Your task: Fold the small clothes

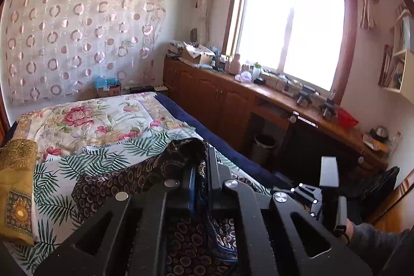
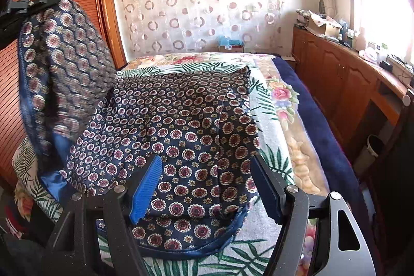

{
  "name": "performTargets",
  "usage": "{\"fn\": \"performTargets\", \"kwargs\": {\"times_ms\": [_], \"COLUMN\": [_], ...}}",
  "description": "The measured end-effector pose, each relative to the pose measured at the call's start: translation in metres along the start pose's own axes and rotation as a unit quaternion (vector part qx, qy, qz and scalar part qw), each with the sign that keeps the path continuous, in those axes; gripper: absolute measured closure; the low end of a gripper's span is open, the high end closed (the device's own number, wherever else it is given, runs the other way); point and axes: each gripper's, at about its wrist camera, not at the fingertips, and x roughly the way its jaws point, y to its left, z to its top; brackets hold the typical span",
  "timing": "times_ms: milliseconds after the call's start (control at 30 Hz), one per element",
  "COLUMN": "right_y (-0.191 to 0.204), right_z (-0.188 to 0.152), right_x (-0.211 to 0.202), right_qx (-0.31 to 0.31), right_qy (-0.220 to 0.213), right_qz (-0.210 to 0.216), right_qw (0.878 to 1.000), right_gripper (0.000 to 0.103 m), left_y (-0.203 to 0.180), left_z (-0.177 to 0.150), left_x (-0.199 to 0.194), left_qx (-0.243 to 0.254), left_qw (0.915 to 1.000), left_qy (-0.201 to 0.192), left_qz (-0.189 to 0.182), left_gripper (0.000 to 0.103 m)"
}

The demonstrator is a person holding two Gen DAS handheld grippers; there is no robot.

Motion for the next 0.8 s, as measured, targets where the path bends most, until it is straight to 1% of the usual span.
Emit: {"fn": "performTargets", "kwargs": {"times_ms": [33,67,100,133,200,233,300,333,367,500,567,800], "right_y": [0.000,-0.001,-0.001,-0.001,-0.002,-0.003,-0.002,-0.002,-0.001,0.002,0.005,0.023], "right_z": [0.000,-0.001,-0.002,-0.002,-0.003,-0.003,-0.002,-0.001,-0.001,0.005,0.007,0.022], "right_x": [-0.002,-0.003,-0.003,-0.004,-0.005,-0.005,-0.005,-0.003,-0.002,0.004,0.008,0.045], "right_qx": [-0.001,-0.002,-0.003,-0.002,-0.001,0.001,0.004,0.005,0.005,-0.006,-0.016,-0.071], "right_qy": [-0.001,-0.003,-0.004,-0.005,-0.006,-0.007,-0.008,-0.008,-0.009,-0.006,-0.002,0.034], "right_qz": [-0.001,-0.002,-0.003,-0.003,-0.005,-0.006,-0.006,-0.006,-0.005,-0.001,0.001,0.007], "right_qw": [1.000,1.000,1.000,1.000,1.000,1.000,1.000,1.000,1.000,1.000,1.000,0.997], "right_gripper": [0.030,0.030,0.030,0.030,0.030,0.030,0.030,0.030,0.030,0.030,0.030,0.030], "left_y": [-0.001,-0.004,-0.004,-0.004,-0.002,-0.001,0.005,0.009,0.011,0.030,0.040,0.070], "left_z": [-0.003,-0.006,-0.010,-0.014,-0.018,-0.020,-0.021,-0.023,-0.025,-0.039,-0.046,-0.073], "left_x": [0.007,0.013,0.017,0.018,0.017,0.015,0.009,0.005,0.003,-0.015,-0.017,-0.025], "left_qx": [0.003,0.004,0.005,0.005,0.012,0.013,0.010,0.007,0.003,-0.011,-0.010,-0.023], "left_qw": [0.9999,0.9995,0.9991,0.9989,0.9985,0.9984,0.9987,0.9987,0.9988,0.9981,0.9973,0.9929], "left_qy": [0.014,0.026,0.038,0.046,0.053,0.054,0.049,0.049,0.047,0.036,0.040,0.046], "left_qz": [-0.007,-0.015,-0.016,-0.009,0.000,0.004,0.008,0.010,0.013,0.049,0.060,0.107], "left_gripper": [0.089,0.077,0.070,0.057,0.051,0.044,0.037,0.029,0.027,0.027,0.027,0.027]}}
